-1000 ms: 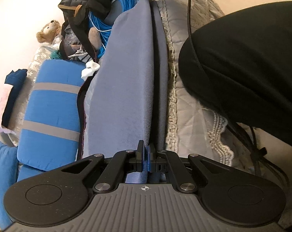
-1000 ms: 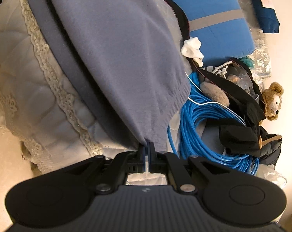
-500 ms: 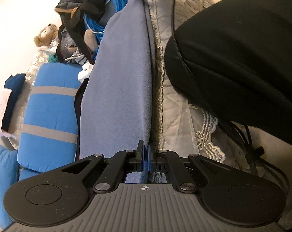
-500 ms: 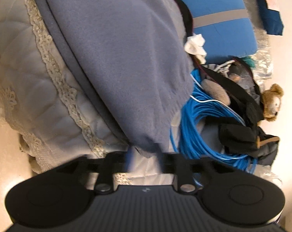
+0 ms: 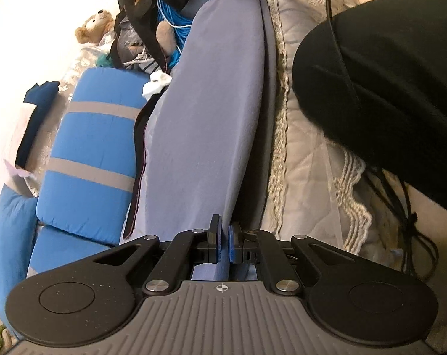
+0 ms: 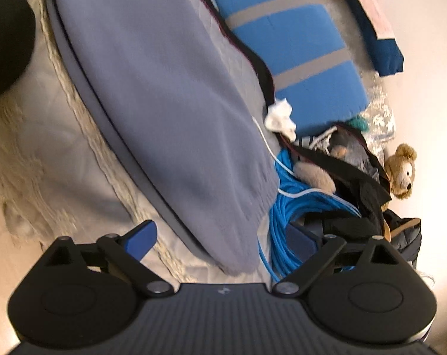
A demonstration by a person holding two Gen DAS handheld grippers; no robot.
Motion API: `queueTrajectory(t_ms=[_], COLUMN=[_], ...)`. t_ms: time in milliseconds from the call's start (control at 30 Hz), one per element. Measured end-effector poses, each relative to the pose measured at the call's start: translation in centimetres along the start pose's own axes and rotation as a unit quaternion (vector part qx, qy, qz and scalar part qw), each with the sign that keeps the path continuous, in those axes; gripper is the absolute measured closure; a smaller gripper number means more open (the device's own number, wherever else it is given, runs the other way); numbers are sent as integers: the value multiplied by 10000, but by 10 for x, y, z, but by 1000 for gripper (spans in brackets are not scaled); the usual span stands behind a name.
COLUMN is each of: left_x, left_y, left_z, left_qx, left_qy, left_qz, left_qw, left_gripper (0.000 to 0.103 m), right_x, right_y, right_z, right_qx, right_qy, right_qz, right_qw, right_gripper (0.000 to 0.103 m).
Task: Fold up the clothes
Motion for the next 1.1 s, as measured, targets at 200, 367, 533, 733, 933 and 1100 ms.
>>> queueTrajectory(t_ms=[200, 367, 533, 733, 933, 1100], left_x=[8, 9, 14, 15, 16, 15], left_y=[16, 23, 27, 27, 30, 36], left_z=[-3, -15, -37, -47, -46, -38], left_qx=[-63, 337, 792, 991, 1040, 976], left_qy=[-77, 3, -1, 51, 111, 186], left_qz=[-87, -213, -272, -327, -329, -352], left_qw=[9999, 9992, 9965, 9945, 9940, 9944], left_gripper=[97, 98, 100, 100, 99, 99], right_x=[23, 35, 24, 12, 2, 1], right_y=[-43, -75, -78, -76, -67, -63], right_z=[-17, -36, -49, -56, -75, -78], right_qx=[57, 228, 562, 1016, 1501, 1336], right_qy=[-130, -250, -327, -139, -410, -663], right_qz=[564, 891, 748, 527, 308, 256], right_qw=[9983, 9955, 9951, 9933, 9873, 9885], right_gripper=[5, 5, 11, 33, 103, 103])
Point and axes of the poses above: each gripper's, at about its wrist camera, not at the fingertips, and x roughly against the way its jaws point, z to its right, y to its underside, the point moved 7 cm from there along -x, roughly the way its jaws point, and after that the axes turned 15 degrees about -y, right-handed, at the moved point
